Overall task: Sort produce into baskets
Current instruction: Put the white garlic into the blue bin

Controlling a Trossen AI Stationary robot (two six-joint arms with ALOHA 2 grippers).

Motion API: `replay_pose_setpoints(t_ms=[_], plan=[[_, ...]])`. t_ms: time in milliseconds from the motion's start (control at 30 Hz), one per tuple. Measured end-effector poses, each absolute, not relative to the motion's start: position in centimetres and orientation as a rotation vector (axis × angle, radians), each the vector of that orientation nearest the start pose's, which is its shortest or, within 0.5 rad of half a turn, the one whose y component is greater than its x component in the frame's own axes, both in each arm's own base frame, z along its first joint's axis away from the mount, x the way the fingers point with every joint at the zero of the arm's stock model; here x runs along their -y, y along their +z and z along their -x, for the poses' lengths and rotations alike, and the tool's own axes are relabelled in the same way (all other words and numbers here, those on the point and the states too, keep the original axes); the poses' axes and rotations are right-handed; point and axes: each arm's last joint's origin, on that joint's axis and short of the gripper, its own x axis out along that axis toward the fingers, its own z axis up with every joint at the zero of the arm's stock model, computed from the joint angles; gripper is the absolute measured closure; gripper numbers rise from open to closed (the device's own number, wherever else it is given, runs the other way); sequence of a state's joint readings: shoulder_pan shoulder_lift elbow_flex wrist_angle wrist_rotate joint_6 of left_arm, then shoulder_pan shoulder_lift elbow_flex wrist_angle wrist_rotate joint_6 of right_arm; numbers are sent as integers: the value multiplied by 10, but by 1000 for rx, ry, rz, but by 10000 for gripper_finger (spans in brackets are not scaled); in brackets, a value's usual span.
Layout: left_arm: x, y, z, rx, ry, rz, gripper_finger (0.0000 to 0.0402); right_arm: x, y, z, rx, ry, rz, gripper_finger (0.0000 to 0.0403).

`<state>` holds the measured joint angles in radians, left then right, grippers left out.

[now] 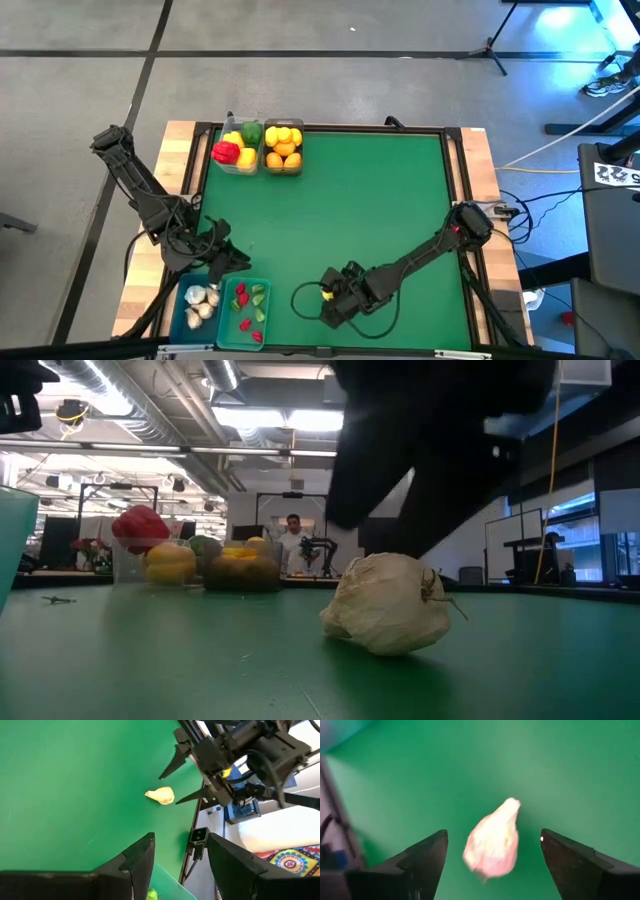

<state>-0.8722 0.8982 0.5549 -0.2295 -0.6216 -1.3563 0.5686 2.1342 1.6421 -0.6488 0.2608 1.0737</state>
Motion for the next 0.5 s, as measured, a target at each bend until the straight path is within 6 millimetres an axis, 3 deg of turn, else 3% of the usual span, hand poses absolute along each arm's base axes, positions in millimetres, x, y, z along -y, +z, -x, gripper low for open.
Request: replay_pose_setpoints(t_ms=[267,500], plan=[[129,234,-131,-497,69,908,226,-236,145,-385,-1121,-321,-542,93],[129,235,-131,-497,65,894,226,-237,141,-386,-1126,-342,-573,93]])
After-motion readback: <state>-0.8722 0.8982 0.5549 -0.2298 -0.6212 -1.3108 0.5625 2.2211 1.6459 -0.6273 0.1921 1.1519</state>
